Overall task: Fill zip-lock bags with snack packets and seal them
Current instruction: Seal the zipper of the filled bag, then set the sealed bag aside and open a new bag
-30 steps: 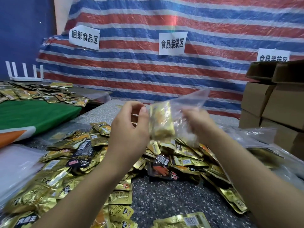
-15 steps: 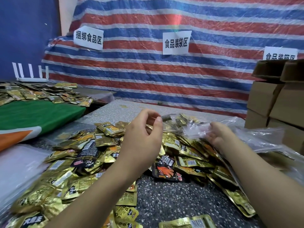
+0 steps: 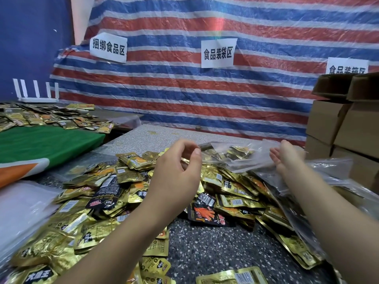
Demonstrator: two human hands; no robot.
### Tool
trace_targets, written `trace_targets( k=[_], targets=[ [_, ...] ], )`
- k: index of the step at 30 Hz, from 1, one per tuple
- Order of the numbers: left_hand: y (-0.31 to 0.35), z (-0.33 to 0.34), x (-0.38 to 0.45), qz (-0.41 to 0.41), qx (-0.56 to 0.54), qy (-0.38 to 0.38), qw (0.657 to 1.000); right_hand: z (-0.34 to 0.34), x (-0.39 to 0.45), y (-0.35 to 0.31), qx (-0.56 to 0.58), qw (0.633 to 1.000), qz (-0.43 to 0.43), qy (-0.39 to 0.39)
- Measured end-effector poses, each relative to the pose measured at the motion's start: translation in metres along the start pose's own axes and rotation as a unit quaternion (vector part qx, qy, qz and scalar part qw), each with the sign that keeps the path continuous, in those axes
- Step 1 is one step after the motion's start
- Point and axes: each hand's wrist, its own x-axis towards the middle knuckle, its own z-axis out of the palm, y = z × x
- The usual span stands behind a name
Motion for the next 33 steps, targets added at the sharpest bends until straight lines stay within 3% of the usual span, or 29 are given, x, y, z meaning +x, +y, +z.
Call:
trace_targets(
  k=[3,5,11,14,18,24,27,31,33],
  targets=[
    [0.000,0.001,-0.001,0.006,0.010,-0.008,1.000,-0.002,-0.005,-0.002,-0.056,0.988,-0.106,0.102],
    [0.001,0.002,-0.002,0.005,0.012,-0.010,1.000,-0.005,-0.011,-0.004,-0.089,0.971,-0.191,0.109],
    [-0.001,0.007,-0.005,0.012,0.024,-0.020,0.999,-0.007,-0.043,-0.003,-0.198,0.932,-0.305,-0.006],
    [-0.003,0.010,-0.007,0.023,0.039,-0.026,0.999,-0.007,-0.074,0.010,-0.198,0.919,-0.338,-0.052],
    [-0.006,0.010,-0.009,0.047,0.059,-0.041,0.996,-0.012,-0.117,0.027,-0.163,0.924,-0.313,-0.144],
    [-0.007,0.002,-0.012,-0.004,0.219,-0.132,0.967,-0.020,-0.171,0.023,-0.051,0.946,-0.193,-0.255],
    [-0.021,-0.025,-0.007,0.000,0.328,-0.116,0.938,-0.023,-0.186,0.024,-0.065,0.938,-0.169,-0.297],
    [-0.052,-0.078,0.010,-0.031,0.387,-0.054,0.920,-0.024,-0.198,0.033,-0.130,0.916,-0.187,-0.330],
    [-0.071,-0.107,0.021,-0.070,0.460,-0.025,0.885,-0.024,-0.204,0.040,-0.180,0.900,-0.215,-0.335]
  ],
)
